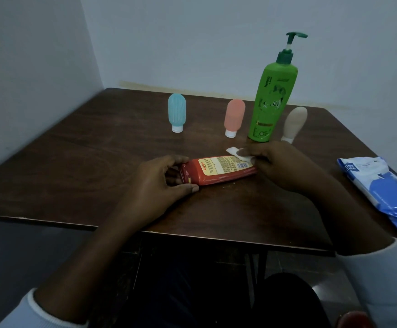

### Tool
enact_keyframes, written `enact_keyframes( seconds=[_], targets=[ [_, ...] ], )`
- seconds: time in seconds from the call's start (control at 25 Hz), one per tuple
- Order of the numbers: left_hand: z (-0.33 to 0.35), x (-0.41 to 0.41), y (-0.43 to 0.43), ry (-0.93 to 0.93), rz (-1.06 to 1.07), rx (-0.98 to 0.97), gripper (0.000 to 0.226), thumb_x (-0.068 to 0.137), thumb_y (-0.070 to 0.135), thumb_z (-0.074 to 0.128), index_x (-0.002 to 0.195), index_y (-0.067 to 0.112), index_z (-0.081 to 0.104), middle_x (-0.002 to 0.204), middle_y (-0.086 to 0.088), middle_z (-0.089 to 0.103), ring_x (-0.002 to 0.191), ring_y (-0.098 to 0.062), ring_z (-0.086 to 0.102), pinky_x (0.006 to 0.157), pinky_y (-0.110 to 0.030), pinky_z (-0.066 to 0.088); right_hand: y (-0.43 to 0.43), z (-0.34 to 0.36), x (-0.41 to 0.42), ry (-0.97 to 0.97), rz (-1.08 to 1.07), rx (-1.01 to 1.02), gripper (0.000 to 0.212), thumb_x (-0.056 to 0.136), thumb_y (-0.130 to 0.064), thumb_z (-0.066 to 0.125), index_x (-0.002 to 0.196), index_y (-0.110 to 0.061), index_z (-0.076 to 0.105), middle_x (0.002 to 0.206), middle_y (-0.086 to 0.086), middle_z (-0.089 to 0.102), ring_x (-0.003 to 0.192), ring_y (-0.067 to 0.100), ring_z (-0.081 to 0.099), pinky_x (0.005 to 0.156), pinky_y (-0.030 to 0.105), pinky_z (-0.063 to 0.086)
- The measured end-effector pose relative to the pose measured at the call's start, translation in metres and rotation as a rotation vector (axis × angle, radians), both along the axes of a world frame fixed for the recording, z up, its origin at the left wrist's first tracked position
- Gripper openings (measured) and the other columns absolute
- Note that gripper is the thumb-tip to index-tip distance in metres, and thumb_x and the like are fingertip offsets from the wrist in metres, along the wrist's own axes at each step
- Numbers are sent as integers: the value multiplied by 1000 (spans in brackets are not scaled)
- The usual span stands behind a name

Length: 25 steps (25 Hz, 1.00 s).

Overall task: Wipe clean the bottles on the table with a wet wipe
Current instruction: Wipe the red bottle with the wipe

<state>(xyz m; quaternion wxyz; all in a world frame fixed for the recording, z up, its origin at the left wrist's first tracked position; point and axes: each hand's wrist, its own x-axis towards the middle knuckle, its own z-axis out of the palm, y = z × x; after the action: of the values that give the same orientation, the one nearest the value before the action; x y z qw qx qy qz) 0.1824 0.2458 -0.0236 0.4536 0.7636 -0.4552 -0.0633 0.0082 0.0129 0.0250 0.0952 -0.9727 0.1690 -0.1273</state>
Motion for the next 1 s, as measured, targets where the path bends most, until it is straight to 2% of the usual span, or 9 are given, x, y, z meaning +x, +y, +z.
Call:
enact_keyframes(
  seconds=[0.2, 0.32, 0.36, 0.44, 0.56, 0.68, 0.76, 0.92, 1.0],
  targets=[
    [1, 3, -1, 77, 3, 17, 69, 75, 38, 89, 138, 28, 63, 127, 12, 68, 101, -2, 70, 88, -23, 60, -12, 0, -25, -35, -33, -7, 39, 93, -13, 67, 129, -27, 66, 134, -10, 63, 114, -5, 50, 90, 9, 34],
    [2, 5, -3, 120, 2, 25, 67, 74, 40, 89, 136, 29, 64, 125, 12, 69, 102, -3, 69, 91, -28, 60, -7, -9, -32, -122, -40, -4, 38, 88, -12, 73, 124, -22, 70, 128, -3, 68, 109, -4, 53, 85, -6, 29],
    [1, 6, -3, 134, 4, 24, 67, 74, 40, 89, 135, 29, 65, 123, 11, 71, 101, -4, 70, 91, -28, 61, -2, -11, -31, -136, -24, -15, 38, 87, -11, 74, 123, -20, 70, 127, 1, 69, 110, 1, 57, 88, -3, 31],
    [1, 7, -3, 163, 3, 11, 64, 72, 42, 90, 132, 29, 67, 118, 11, 73, 98, -3, 72, 89, -27, 61, 12, -16, -26, -148, 32, -43, 37, 85, -10, 75, 121, -17, 71, 125, 5, 70, 112, 13, 64, 94, 17, 44],
    [2, 6, -2, 203, -8, -12, 59, 72, 37, 91, 127, 28, 71, 113, 11, 75, 97, -1, 73, 86, -23, 61, 46, -22, -8, -177, 174, -103, 32, 85, -7, 73, 117, -13, 72, 119, 8, 72, 107, 25, 67, 93, 41, 55],
    [3, 5, -2, 260, -51, -59, 45, 74, 21, 92, 116, 21, 77, 104, 6, 81, 94, -10, 77, 87, -29, 62, 83, -22, 13, -165, 336, -220, 28, 89, -10, 59, 114, -13, 72, 117, 6, 71, 100, 23, 60, 86, 33, 48],
    [3, 4, -2, 298, -80, -92, 40, 75, 14, 91, 114, 18, 78, 103, 5, 81, 96, -15, 78, 89, -31, 62, 89, -18, 19, -161, 375, -249, 25, 88, -13, 61, 111, -14, 71, 114, 4, 70, 99, 20, 56, 84, 29, 43],
    [4, 7, -1, 303, -48, -50, 51, 72, 26, 93, 119, 25, 75, 106, 8, 78, 95, -2, 74, 80, -16, 59, 49, -11, -1, -69, 199, -186, 21, 88, -13, 69, 109, -16, 69, 115, 9, 66, 106, 26, 59, 88, 42, 52],
    [4, 9, -3, 299, -46, -42, 52, 71, 30, 92, 120, 27, 74, 106, 9, 78, 96, -2, 74, 78, -15, 59, 20, -9, -18, -42, 63, -193, 20, 85, -9, 71, 105, -14, 70, 117, 12, 67, 109, 29, 60, 92, 43, 51]
  ],
)
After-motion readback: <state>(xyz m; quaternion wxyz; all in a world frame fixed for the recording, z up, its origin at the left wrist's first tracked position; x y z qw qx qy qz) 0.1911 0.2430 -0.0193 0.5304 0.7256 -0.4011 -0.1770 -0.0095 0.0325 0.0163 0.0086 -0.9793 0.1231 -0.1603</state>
